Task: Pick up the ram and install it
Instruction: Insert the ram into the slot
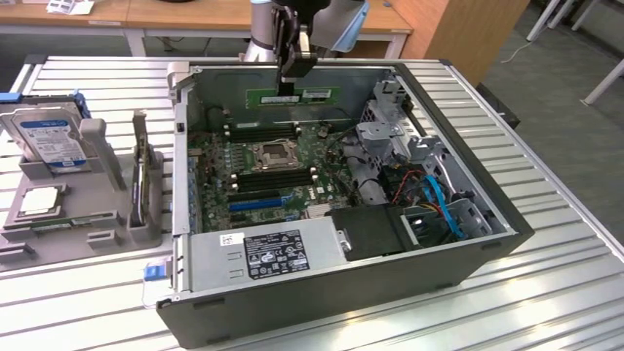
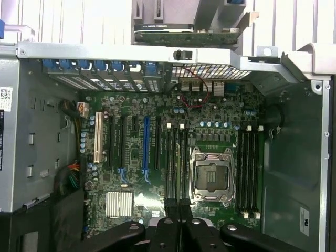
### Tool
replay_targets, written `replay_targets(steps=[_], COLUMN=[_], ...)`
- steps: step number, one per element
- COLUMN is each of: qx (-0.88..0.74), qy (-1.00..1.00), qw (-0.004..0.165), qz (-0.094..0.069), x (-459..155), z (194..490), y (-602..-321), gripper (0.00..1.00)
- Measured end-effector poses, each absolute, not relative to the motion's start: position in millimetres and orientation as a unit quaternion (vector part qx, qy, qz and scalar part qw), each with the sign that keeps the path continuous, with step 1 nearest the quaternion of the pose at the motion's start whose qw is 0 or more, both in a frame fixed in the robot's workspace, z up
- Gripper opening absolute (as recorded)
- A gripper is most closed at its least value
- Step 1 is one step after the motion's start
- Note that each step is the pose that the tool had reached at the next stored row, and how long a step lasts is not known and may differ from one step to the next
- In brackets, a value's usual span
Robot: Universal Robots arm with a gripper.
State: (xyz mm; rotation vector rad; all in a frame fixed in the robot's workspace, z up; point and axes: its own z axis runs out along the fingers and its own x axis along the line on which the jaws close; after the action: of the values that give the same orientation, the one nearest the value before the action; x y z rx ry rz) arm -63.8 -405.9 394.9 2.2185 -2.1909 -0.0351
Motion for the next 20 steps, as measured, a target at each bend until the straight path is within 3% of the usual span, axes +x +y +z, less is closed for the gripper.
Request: replay_targets(steps=[20], qx=[0.703], qy=[-0.711], qw=[0.011], qz=[-0.012], x=[-63.8], z=[369.5], y=[-405.1], gripper=[0.12])
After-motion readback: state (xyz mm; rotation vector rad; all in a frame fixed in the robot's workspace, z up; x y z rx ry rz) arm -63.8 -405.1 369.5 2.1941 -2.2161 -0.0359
